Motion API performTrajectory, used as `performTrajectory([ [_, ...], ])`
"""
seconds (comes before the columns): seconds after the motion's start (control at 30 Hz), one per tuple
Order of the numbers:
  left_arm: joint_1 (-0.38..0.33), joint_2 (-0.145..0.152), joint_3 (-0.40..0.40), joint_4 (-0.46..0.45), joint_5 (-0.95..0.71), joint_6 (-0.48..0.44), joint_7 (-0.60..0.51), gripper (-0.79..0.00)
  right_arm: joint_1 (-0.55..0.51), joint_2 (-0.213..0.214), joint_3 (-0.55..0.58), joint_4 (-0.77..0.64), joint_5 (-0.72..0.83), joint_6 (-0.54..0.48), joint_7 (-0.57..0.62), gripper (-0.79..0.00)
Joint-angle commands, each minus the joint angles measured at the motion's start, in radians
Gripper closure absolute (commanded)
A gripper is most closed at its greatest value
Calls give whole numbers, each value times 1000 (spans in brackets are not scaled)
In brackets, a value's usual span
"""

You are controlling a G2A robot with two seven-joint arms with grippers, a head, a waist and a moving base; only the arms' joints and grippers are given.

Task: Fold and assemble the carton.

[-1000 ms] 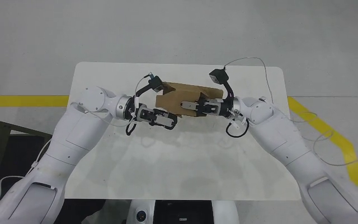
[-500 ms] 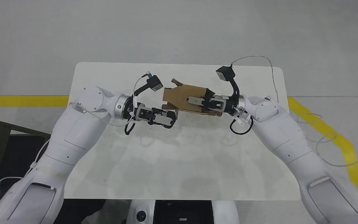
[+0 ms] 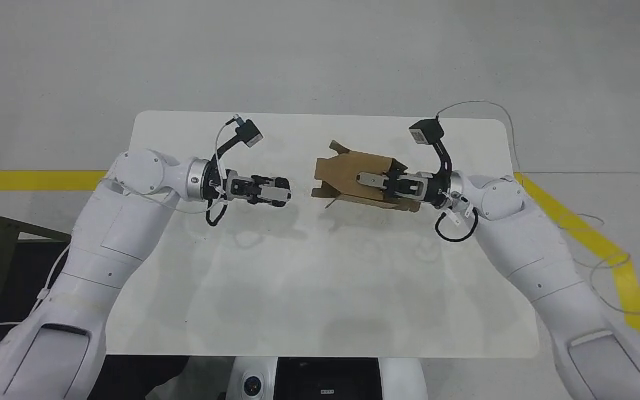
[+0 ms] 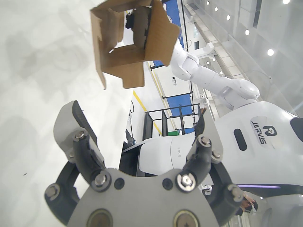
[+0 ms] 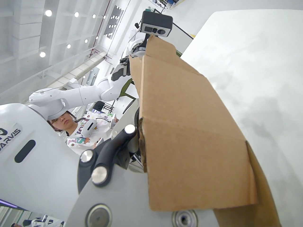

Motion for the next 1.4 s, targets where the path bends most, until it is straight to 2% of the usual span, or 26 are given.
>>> performTrajectory([
  [0.0, -2, 2, 1, 8, 30, -7, 8, -785, -11, 7, 7, -25, 17, 9, 9, 0],
  [0.23, -2, 4, 7, 36, 73, -19, 20, -785, -35, 19, 6, -95, 68, 28, 28, 0],
  [0.47, -4, 1, 14, 55, 90, -13, 38, -785, -48, 12, -35, -158, 132, 26, 26, 0],
  [1.37, -5, -8, 27, 18, 62, -19, 20, -785, 3, -32, -157, -175, 171, 0, 0, 0],
])
